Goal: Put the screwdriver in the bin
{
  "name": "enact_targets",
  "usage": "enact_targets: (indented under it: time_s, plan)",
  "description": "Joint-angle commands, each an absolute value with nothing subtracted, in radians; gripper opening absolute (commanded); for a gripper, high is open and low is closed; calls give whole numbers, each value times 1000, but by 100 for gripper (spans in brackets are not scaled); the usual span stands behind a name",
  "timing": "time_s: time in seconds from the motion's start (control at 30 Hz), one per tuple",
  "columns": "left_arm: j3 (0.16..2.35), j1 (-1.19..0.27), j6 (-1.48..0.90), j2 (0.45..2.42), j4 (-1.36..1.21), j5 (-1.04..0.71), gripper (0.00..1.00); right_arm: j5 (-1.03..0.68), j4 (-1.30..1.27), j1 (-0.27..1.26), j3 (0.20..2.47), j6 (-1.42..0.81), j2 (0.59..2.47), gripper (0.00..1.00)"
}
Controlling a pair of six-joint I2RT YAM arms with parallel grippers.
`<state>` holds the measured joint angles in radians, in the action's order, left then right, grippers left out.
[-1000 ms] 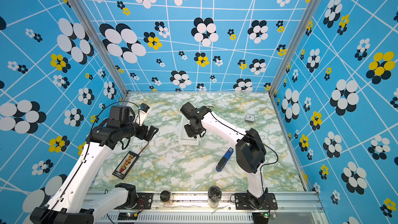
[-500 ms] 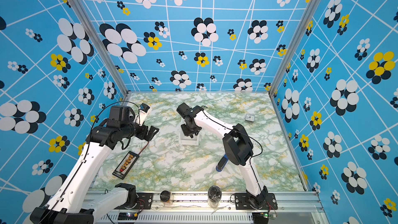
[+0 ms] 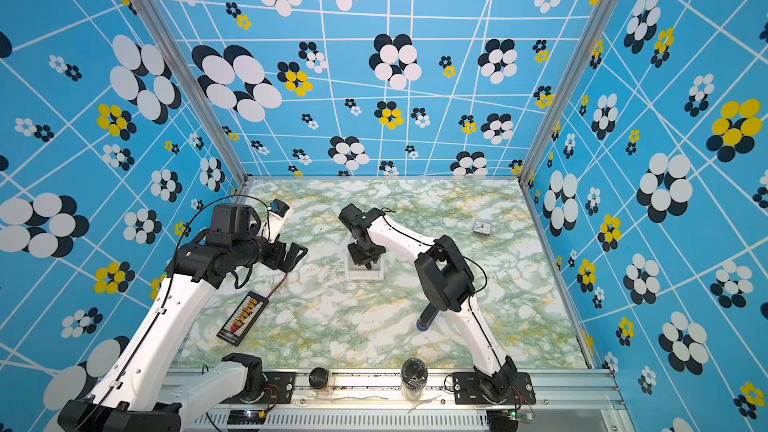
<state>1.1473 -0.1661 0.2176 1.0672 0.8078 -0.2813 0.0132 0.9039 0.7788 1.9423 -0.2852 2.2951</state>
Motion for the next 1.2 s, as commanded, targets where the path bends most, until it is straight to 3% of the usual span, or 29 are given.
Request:
enact_targets:
  time_s: [0.0,0.67,1.0,1.17]
  plan:
    - [1137,-175,204,1047,798,-301,99,14,893,770,1973,-298,2319,21]
    - [1112,-175,205,1061,774,-315,99,36,890,768,1984,-299,2247,37]
    - [978,-174,229,1093,604,-108,99,76,794,767,1903,-270,1961,58]
    - [873,-157,165,1088,505,-62,99,124,498,730,1557,-266,1683,77]
